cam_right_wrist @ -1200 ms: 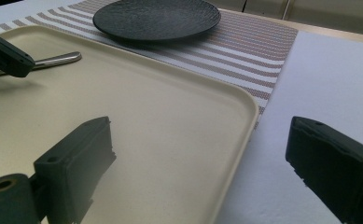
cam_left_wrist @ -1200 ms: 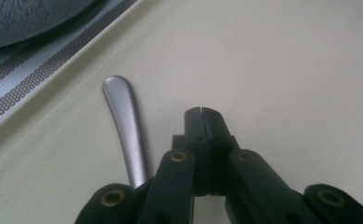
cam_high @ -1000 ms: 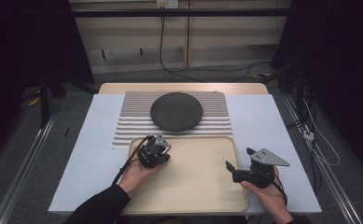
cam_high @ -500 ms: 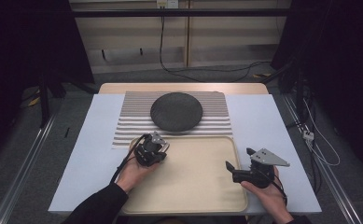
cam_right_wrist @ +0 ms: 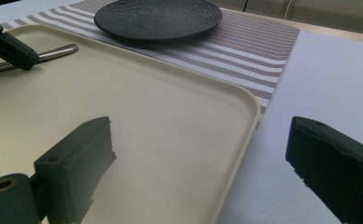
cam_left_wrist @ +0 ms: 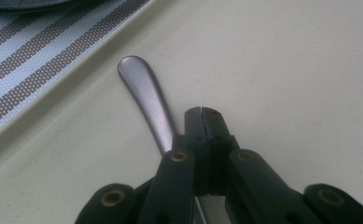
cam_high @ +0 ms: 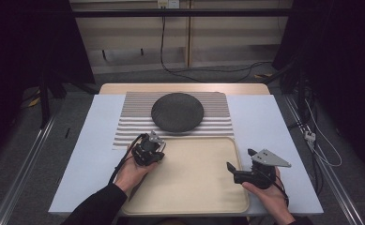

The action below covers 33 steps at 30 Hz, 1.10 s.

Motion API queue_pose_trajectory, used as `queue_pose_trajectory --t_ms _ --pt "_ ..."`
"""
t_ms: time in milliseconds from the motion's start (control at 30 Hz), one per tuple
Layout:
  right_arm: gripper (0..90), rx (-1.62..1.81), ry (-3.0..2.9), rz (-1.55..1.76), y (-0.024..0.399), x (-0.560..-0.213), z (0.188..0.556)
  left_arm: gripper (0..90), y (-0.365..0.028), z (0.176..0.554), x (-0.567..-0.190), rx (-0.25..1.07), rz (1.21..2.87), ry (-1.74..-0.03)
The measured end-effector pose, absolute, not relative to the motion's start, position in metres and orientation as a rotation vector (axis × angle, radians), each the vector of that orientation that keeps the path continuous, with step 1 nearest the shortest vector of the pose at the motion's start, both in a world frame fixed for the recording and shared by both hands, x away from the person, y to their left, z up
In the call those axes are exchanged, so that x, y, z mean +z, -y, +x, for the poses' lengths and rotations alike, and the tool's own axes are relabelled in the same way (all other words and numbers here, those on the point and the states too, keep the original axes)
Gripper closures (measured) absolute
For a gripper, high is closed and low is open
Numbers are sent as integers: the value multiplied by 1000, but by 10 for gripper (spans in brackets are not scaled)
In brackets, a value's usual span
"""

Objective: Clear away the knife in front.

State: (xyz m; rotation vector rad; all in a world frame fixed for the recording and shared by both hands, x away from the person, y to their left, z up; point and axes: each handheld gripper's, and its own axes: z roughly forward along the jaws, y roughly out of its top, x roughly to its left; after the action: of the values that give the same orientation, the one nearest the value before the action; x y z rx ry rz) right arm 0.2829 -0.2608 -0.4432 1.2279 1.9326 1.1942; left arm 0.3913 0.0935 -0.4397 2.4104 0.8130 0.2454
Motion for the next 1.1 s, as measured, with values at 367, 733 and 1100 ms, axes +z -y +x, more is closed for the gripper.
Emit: queue_pose_trajectory --t_ms 367,733,1100 --pt "73 1195 -1933 1228 261 -443 283 900 -99 391 -439 251 2411 -832" --pt "73 1195 -1933 1228 261 -443 283 900 -109 392 -439 252 2408 -853" --pt "72 1195 -1932 1233 261 -443 283 900 -116 392 -438 248 2413 -865"
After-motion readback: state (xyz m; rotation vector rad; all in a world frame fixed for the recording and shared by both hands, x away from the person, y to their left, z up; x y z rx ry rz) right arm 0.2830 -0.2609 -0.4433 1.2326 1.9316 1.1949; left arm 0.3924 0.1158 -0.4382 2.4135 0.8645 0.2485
